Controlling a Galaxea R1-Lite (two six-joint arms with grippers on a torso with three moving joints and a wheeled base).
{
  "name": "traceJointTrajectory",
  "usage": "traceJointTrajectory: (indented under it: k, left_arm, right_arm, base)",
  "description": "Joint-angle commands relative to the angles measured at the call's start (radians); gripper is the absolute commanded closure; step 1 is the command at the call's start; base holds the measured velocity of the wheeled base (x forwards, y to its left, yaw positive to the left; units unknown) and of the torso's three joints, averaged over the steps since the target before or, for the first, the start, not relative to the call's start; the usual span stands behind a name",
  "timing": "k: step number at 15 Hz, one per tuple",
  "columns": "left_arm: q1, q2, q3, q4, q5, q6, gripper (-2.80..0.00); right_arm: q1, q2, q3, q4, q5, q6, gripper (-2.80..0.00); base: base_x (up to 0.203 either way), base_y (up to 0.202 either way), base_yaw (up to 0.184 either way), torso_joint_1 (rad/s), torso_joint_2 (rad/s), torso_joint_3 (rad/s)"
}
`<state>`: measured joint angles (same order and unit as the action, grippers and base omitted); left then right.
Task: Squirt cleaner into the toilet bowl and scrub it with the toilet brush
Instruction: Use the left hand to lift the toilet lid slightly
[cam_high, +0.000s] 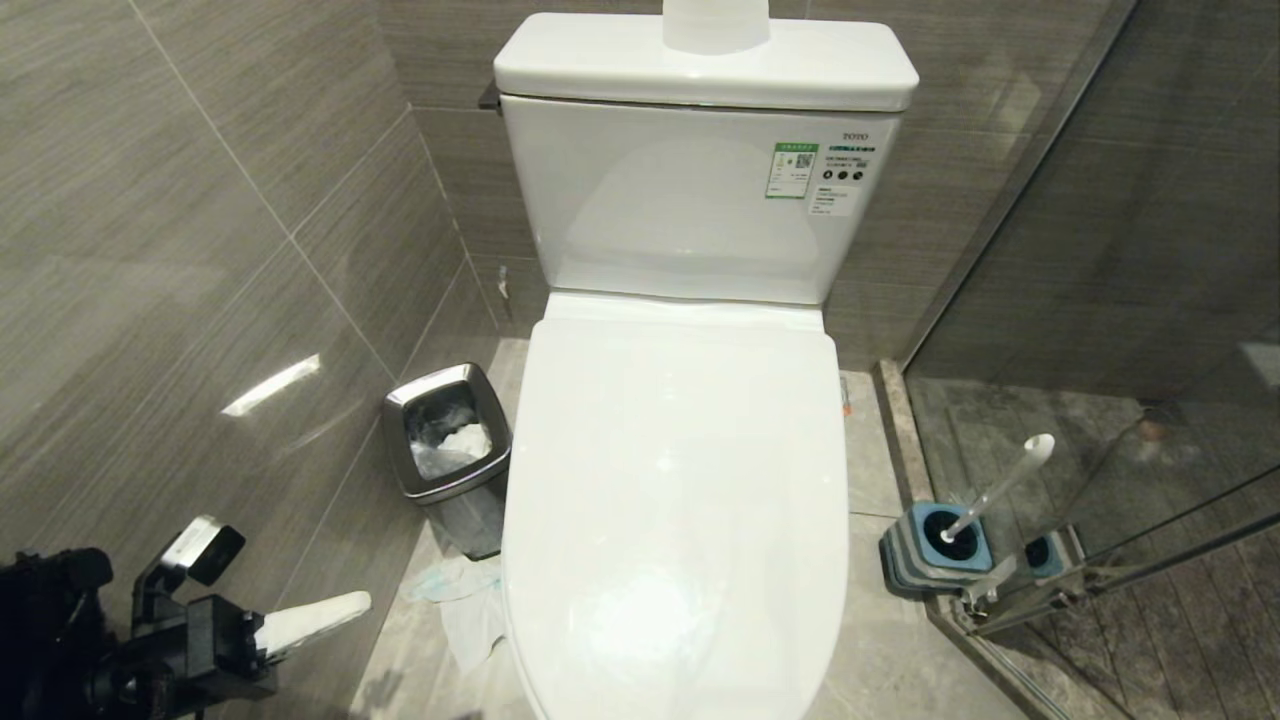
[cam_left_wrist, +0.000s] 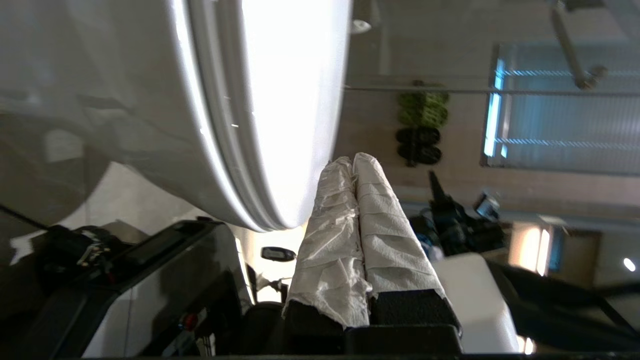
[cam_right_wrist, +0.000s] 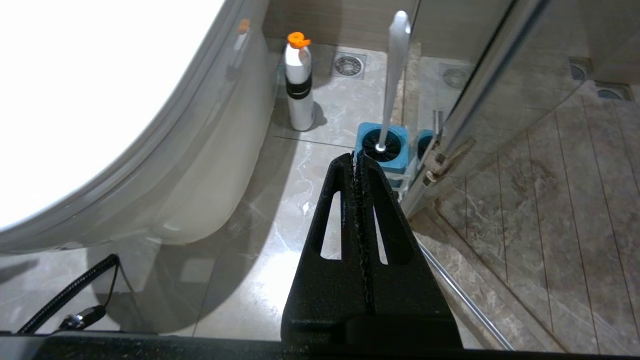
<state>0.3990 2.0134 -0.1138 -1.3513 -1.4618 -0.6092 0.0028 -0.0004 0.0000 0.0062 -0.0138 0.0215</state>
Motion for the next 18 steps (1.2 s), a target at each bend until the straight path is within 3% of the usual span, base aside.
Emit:
traceJointTrajectory:
  k: [1,4,6,11,18]
  left_arm:
    - [0.023,0.045,0.019,-0.005,-0.048,0.043,0.0]
    - [-0.011,0.143,0.062,-0.005,-0.043,0.207,0.0]
    - [-0.088,0.173,0.111,-0.017,0.056,0.278,0.0]
    - [-0.158,0.174,0.115,-0.035,0.173,0.325,0.0]
    - [-0.229,0.086,0.115,-0.055,0.098,0.341,0.0]
  right_arm:
    - [0.0,0.0,0.002,0.0,0.0,0.001,0.0]
    - [0.0,0.0,0.002,0.0,0.0,0.0,0.0]
    - [0.0,0.0,0.002,0.0,0.0,0.0,0.0]
    - [0.0,0.0,0.002,0.001,0.0,0.0,0.0]
    - [0.0,0.0,0.002,0.0,0.0,0.0,0.0]
  base:
    - [0.0,0.0,0.0,0.0,0.0,0.0]
    - [0.0,0.0,0.0,0.0,0.0,0.0]
    - [0.0,0.0,0.0,0.0,0.0,0.0]
    - [0.0,0.0,0.0,0.0,0.0,0.0]
    - [0.0,0.0,0.0,0.0,0.0,0.0]
